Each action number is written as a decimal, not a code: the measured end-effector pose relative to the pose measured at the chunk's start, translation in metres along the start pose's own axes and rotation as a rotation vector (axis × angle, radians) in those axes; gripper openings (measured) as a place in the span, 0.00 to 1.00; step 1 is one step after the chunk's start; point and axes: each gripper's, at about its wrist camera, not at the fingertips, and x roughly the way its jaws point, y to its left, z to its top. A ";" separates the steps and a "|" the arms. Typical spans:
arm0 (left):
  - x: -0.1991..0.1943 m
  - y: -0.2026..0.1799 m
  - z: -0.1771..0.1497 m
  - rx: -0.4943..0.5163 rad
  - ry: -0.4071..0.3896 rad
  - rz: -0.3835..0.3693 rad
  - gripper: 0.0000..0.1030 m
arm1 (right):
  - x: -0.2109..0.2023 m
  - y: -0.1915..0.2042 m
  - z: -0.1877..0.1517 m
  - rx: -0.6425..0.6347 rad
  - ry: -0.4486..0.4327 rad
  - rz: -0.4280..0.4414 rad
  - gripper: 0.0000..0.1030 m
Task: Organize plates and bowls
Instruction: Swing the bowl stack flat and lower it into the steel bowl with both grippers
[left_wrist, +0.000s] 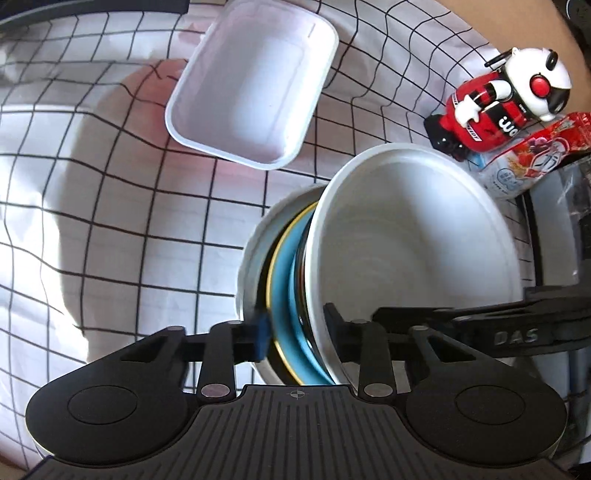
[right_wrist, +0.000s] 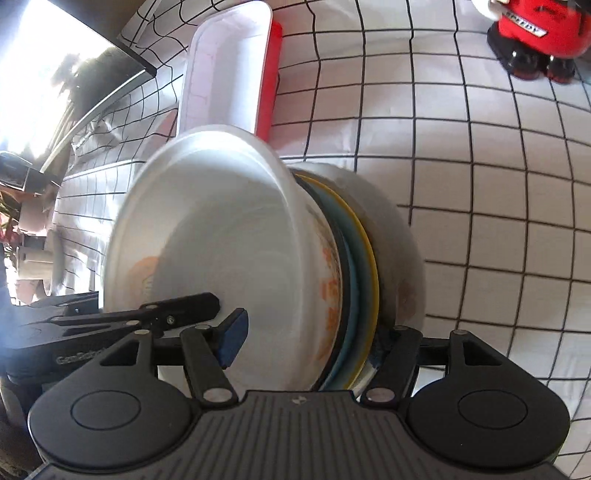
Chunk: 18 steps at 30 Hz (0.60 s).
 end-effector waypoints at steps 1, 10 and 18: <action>-0.001 0.000 -0.001 0.003 -0.005 0.000 0.32 | -0.002 -0.002 0.000 0.001 0.000 0.007 0.63; -0.009 -0.007 0.000 0.064 -0.099 0.039 0.25 | -0.012 0.003 0.001 -0.016 -0.011 -0.053 0.62; -0.025 -0.020 -0.002 0.133 -0.189 0.090 0.25 | -0.031 0.052 0.000 -0.251 -0.178 -0.288 0.63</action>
